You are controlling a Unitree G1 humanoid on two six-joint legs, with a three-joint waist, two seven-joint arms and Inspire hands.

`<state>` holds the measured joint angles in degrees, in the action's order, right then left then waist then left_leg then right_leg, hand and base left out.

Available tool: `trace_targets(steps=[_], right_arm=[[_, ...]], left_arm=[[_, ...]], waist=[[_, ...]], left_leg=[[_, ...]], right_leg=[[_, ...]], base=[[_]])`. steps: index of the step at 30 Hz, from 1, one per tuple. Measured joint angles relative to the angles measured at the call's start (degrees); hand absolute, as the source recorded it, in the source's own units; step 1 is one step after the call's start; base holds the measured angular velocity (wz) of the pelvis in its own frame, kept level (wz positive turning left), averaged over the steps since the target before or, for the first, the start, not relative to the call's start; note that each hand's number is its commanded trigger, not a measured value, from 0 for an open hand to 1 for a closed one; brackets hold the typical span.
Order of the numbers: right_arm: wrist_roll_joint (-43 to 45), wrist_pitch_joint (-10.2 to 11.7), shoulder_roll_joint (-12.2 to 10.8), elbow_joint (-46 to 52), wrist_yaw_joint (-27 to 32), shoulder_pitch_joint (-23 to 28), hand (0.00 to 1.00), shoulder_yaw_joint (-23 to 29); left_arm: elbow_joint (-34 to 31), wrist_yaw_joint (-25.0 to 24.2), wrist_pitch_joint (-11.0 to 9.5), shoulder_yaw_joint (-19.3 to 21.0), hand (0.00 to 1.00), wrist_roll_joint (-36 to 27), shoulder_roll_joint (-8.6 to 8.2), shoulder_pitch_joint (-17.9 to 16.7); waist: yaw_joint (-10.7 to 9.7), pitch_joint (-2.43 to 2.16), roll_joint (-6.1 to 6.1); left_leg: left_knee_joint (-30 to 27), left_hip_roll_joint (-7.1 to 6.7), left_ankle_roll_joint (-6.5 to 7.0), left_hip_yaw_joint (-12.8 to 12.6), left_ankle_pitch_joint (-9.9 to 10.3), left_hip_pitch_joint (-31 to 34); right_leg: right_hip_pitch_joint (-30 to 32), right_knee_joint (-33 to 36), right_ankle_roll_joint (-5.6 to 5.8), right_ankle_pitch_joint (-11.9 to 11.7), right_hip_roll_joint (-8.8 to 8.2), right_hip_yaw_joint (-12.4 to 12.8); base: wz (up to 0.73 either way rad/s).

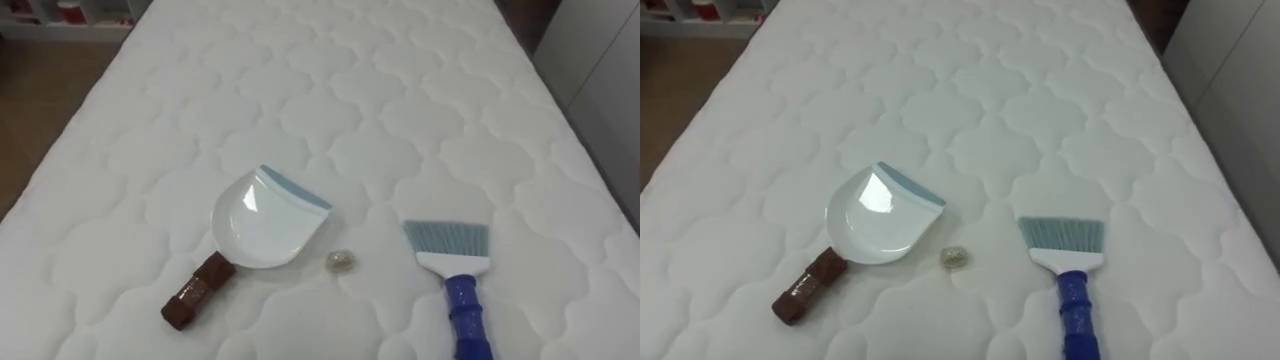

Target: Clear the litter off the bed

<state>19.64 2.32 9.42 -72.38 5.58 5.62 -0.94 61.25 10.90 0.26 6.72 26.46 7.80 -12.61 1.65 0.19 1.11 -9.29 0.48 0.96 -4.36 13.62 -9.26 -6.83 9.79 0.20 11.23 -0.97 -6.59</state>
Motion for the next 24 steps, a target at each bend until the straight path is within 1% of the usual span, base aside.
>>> trace_targets(steps=[1,3,4,5,6,7,9,10,12,13,14,15,17,18,20,21,24], right_arm=[[-0.1,0.1,0.0,-0.2,0.1,0.0,0.00,0.0],[-0.4,0.3,0.0,-0.4,0.2,-0.1,0.00,0.0],[-0.7,0.4,0.0,-0.4,0.2,-0.1,0.00,0.0],[-1.7,0.9,0.1,-0.5,0.2,-0.1,0.00,0.0],[-2.5,1.5,0.3,-0.7,0.3,-0.1,0.00,0.0],[-2.9,1.8,0.3,-0.7,0.3,-0.1,0.00,0.0],[-3.7,2.8,0.6,-0.7,0.8,0.0,0.00,0.0],[-3.7,3.1,0.7,-0.7,0.8,0.0,0.00,0.0],[-3.8,4.1,0.8,-0.7,0.7,0.0,0.00,0.0],[-3.8,4.1,0.8,-0.7,0.7,0.0,0.00,0.0],[-3.7,4.2,0.8,-0.6,0.6,-0.1,0.00,0.0],[-3.7,4.5,0.8,-0.5,0.5,-0.1,0.00,0.1],[-3.6,4.9,0.8,-0.2,0.1,0.0,0.00,0.1],[-3.6,5.2,1.0,0.0,-0.2,0.0,0.00,0.1],[-3.6,5.3,1.4,0.8,-0.4,0.0,0.00,0.1],[-3.6,5.4,1.6,1.4,-0.5,0.0,0.00,0.1],[-3.6,5.8,1.9,1.5,-0.8,-0.1,0.00,0.1]], left_arm=[[-0.5,0.5,-0.2,0.1,0.00,0.0,0.06,0.0],[-2.2,3.4,-1.7,0.1,0.00,-1.1,0.31,0.1],[-2.9,4.0,-1.9,0.1,0.00,-1.4,0.33,0.1],[-4.6,5.1,-2.5,0.1,0.00,-2.2,0.38,0.1],[-6.4,6.4,-3.2,0.1,0.00,-2.4,0.46,0.1],[-7.5,7.0,-3.6,0.1,0.00,-2.5,0.51,0.1],[-10.9,9.3,-5.9,0.1,0.00,-3.5,0.81,0.1],[-11.6,9.8,-6.5,0.1,0.00,-3.6,0.87,0.1],[-15.5,12.0,-8.1,0.1,0.00,-3.9,0.87,0.1],[-16.4,12.6,-8.6,0.0,0.00,-3.9,0.87,0.1],[-17.3,13.8,-9.6,-0.2,0.00,-4.1,0.90,0.3],[-17.8,14.5,-10.3,-0.2,0.00,-4.5,0.89,0.7],[-19.6,15.3,-10.5,-0.2,0.00,-4.4,0.89,0.8],[-20.6,16.0,-11.0,-0.2,0.00,-4.4,0.89,0.8],[-22.0,17.0,-11.7,-0.4,0.00,-4.4,0.91,0.9],[-22.1,17.7,-12.3,-0.9,0.00,-4.4,1.12,1.2],[-22.1,17.8,-13.3,-1.4,0.00,-4.4,1.59,2.0]], waist=[[0.0,-0.02,0.03],[0.1,-0.01,0.05],[0.1,-0.02,0.04],[0.2,-0.11,-0.18],[0.2,-0.11,-0.14],[0.2,-0.13,-0.16],[0.2,-0.18,-0.28],[0.3,-0.20,-0.30],[0.0,-0.17,-0.22],[0.1,-0.17,-0.23],[0.1,-0.26,-0.11],[0.0,-0.35,-0.19],[-0.1,-0.28,-0.31],[-0.1,-0.20,-0.43],[-0.1,-0.13,-0.71],[-0.2,-0.15,-0.91],[-0.4,-0.19,-1.06]], left_leg=[[0.0,0.00,0.00,0.0,0.0,0.0],[0.0,0.00,0.00,0.0,0.0,0.0],[0.0,0.00,0.00,0.0,0.0,0.1],[0.0,-0.02,0.00,0.1,0.0,0.2],[0.0,-0.02,0.00,0.2,0.0,0.4],[0.0,-0.01,0.00,0.3,0.0,0.6],[0.0,-0.02,0.01,0.3,0.0,0.7],[0.0,-0.02,0.01,0.3,0.0,0.8],[0.0,0.00,0.00,0.5,0.0,1.1],[0.0,0.00,0.00,0.5,0.0,1.2],[0.0,0.00,0.01,0.5,0.0,1.3],[0.0,0.00,0.00,0.5,0.0,1.5],[-0.1,0.01,0.00,0.5,0.0,1.7],[-0.1,0.01,0.00,0.4,0.0,1.7],[-0.1,0.00,0.00,0.4,0.0,1.8],[-0.1,0.00,0.00,0.4,0.0,1.9],[-0.1,0.06,0.00,0.4,0.0,2.0]], right_leg=[[0.0,0.0,0.00,0.0,0.00,0.0],[0.0,0.0,0.00,0.0,0.00,0.0],[0.1,0.0,0.00,0.0,0.00,0.0],[0.2,-0.1,0.01,0.0,0.00,0.0],[0.4,-0.1,0.01,-0.1,0.01,0.0],[0.5,-0.1,0.02,-0.2,0.02,-0.1],[0.6,-0.1,0.02,-0.2,0.00,-0.6],[0.6,-0.1,0.02,-0.2,0.00,-0.6],[0.9,-0.1,0.02,-0.2,0.00,-0.8],[0.9,-0.1,0.02,-0.2,0.01,-0.8],[1.0,-0.1,0.02,-0.2,0.00,-0.8],[1.0,-0.1,0.02,-0.2,-0.01,-0.8],[1.3,0.0,-0.02,-0.3,0.00,-0.7],[1.4,-0.1,-0.02,-0.3,-0.01,-0.7],[1.5,0.0,-0.02,-0.3,-0.02,-0.7],[1.7,0.0,-0.03,-0.3,-0.02,-0.6],[1.7,-0.1,-0.06,-0.3,0.01,-0.8]], base=[[0.00],[0.00],[0.00],[0.00],[0.00],[0.04],[0.00],[0.00],[0.00],[0.00],[0.00],[0.00],[0.00],[0.00],[0.00],[0.00],[0.00]])
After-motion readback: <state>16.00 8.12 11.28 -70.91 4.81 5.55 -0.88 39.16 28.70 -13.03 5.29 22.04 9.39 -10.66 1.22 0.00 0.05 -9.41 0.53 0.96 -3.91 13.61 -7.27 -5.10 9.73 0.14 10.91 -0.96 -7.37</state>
